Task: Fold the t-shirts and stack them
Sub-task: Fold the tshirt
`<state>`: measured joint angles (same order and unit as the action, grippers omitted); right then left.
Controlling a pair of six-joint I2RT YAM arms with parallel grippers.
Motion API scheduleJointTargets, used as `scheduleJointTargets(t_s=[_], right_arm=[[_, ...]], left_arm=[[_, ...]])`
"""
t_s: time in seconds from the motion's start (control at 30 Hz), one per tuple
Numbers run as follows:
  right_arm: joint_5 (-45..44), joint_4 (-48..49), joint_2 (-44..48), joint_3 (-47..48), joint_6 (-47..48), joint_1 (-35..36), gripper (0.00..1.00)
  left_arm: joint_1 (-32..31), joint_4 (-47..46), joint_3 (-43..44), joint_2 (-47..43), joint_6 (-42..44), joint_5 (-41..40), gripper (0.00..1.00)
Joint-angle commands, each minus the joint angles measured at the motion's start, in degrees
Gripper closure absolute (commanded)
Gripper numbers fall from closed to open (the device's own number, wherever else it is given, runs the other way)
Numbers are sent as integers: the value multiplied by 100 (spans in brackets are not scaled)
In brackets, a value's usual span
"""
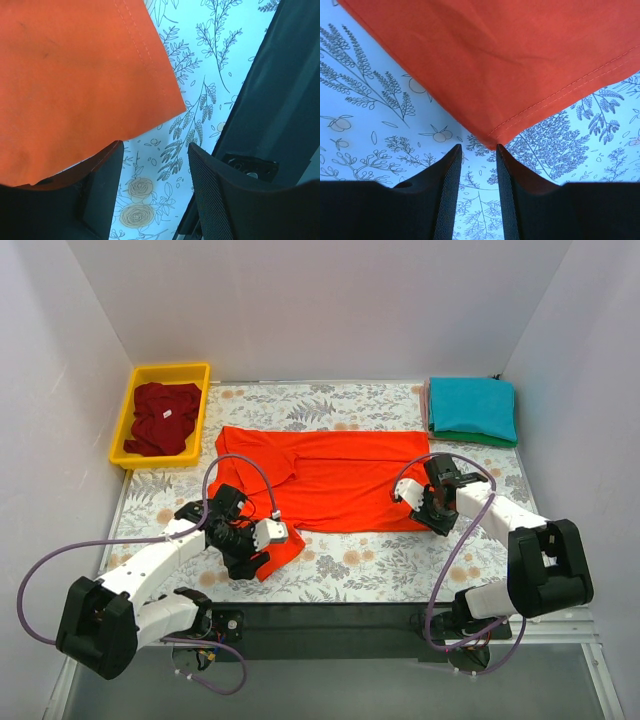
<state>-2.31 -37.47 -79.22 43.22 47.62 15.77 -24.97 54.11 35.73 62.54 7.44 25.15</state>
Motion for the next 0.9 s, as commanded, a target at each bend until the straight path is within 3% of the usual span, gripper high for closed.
scheduleJointTargets(t_s=[0.0,0.3,0.4,0.63,0.87], right_arm=[[-235,390,-93,-16,90,31,60],[-262,618,-348,-270,143,40,72],[-253,627,-401,-279,108,32,85],[-341,575,-410,-174,64,31,99],[-358,478,-463,-104,29,31,99]], left_arm=[[-209,-286,-39,3,-129,-124,46],[-544,-506,-294,-155,-357,-352,46],[-623,-629,-364,-164,-445,-431,45],[-798,-945,-575,-102,-410,-914,45],[-878,-376,-224,-585,-42,-529,46]])
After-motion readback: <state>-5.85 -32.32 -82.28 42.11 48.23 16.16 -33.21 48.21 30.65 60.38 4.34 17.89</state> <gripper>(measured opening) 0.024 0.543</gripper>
